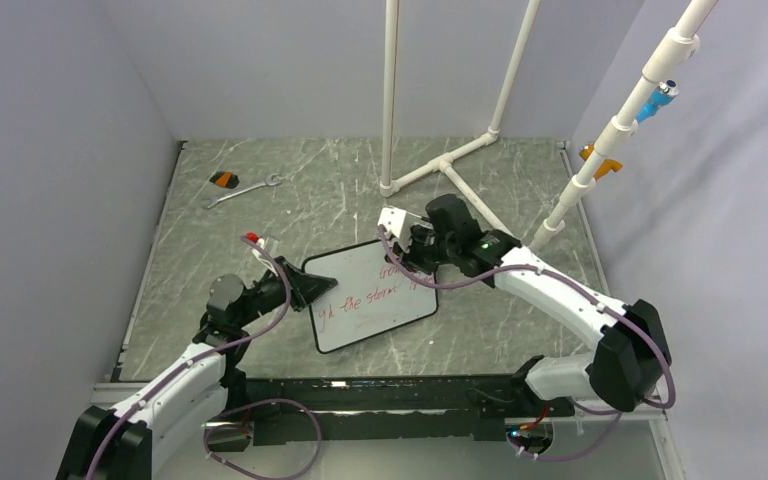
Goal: Erase the whiteboard
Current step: Pick up the whiteboard eraser from the center of the board, then erase the whiteboard at the center of the board.
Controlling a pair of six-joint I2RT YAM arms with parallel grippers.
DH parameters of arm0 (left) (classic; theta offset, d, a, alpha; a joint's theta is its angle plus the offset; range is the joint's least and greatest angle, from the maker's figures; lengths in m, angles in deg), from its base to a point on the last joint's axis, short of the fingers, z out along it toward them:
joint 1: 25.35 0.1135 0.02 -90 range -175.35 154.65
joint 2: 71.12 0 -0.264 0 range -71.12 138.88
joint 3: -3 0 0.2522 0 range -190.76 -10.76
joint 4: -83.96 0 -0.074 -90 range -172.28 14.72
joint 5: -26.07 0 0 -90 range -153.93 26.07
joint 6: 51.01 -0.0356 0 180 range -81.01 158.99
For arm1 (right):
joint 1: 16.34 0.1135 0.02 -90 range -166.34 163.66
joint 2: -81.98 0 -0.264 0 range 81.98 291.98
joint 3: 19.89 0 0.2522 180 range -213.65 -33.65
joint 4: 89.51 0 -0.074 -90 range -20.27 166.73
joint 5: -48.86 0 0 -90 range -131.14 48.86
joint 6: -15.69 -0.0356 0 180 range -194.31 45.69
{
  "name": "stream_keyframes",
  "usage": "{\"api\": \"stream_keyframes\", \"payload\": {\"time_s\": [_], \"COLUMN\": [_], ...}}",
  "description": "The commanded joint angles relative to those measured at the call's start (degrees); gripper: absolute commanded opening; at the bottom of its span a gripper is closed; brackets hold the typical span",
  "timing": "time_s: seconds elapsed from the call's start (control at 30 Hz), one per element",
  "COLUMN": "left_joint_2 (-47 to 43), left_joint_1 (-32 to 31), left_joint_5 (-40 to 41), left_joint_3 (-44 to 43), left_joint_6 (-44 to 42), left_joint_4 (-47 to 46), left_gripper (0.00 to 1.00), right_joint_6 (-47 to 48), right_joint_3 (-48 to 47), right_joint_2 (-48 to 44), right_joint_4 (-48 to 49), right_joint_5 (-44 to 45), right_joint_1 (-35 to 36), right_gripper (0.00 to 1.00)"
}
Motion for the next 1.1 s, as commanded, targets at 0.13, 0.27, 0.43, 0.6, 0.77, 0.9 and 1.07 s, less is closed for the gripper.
{"api": "stream_keyframes", "payload": {"time_s": [0.13, 0.27, 0.43, 0.6, 0.77, 0.9, 1.07], "left_joint_2": [-3.4, -5.7, -6.8, -5.1, -3.0, -2.9, -3.6], "left_joint_1": [-1.1, -1.1, -1.1, -1.1, -1.1, -1.1, -1.1], "left_joint_5": [4.8, 6.1, 6.1, 4.7, 3.4, 3.3, 3.1], "left_joint_3": [-0.4, -0.1, 0.4, 0.3, -0.1, 0.1, 0.1], "left_joint_6": [1.5, 0.7, -0.4, -1.3, -1.0, -1.2, -1.7], "left_joint_4": [-1.8, 0.7, 2.0, 1.1, -0.7, -0.7, 0.5], "left_gripper": [0.00, 0.00, 0.00, 0.00, 0.00, 0.00, 0.00], "right_joint_6": [-0.7, 1.6, -2.0, -5.8, -6.4, -5.6, -8.0], "right_joint_3": [2.4, 2.4, 1.7, 2.9, 2.5, 1.2, -2.6], "right_joint_2": [3.4, 6.4, 8.5, 6.4, 7.4, 8.3, 9.8], "right_joint_4": [6.3, 4.8, 10.9, 14.8, 12.7, 9.6, 7.1], "right_joint_5": [11.6, 12.5, 27.8, 31.9, 24.9, 17.3, 12.3], "right_joint_1": [10.9, 15.6, 13.9, 8.9, 9.1, 12.2, 13.4], "right_gripper": [0.00, 0.00, 0.00, 0.00, 0.00, 0.00, 0.00]}}
